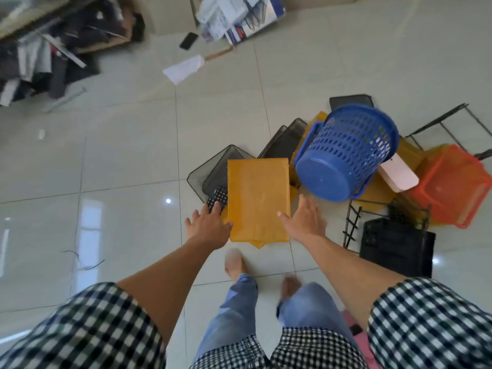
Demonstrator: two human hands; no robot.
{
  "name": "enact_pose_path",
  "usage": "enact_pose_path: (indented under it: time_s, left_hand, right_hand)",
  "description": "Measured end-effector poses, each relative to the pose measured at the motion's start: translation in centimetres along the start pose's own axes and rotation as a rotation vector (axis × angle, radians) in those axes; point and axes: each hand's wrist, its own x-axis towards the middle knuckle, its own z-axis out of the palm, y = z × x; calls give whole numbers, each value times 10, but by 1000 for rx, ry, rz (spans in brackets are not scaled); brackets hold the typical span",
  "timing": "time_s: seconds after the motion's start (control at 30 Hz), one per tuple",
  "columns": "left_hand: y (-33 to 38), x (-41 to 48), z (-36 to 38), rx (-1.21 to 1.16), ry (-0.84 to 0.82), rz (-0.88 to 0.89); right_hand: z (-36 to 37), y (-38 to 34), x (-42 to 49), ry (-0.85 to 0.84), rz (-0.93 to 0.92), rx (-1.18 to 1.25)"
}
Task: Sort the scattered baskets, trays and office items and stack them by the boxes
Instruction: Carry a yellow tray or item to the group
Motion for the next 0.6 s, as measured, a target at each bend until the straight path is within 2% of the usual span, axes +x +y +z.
enact_pose_path:
  time_s: [0.4,0.6]
  left_hand:
    - [-20,148,68,-134,-156,-57]
    - [-19,218,123,-339,-240,-86]
  right_hand:
    - [79,10,127,-148,120,2]
    - [128,25,195,-169,235,118]
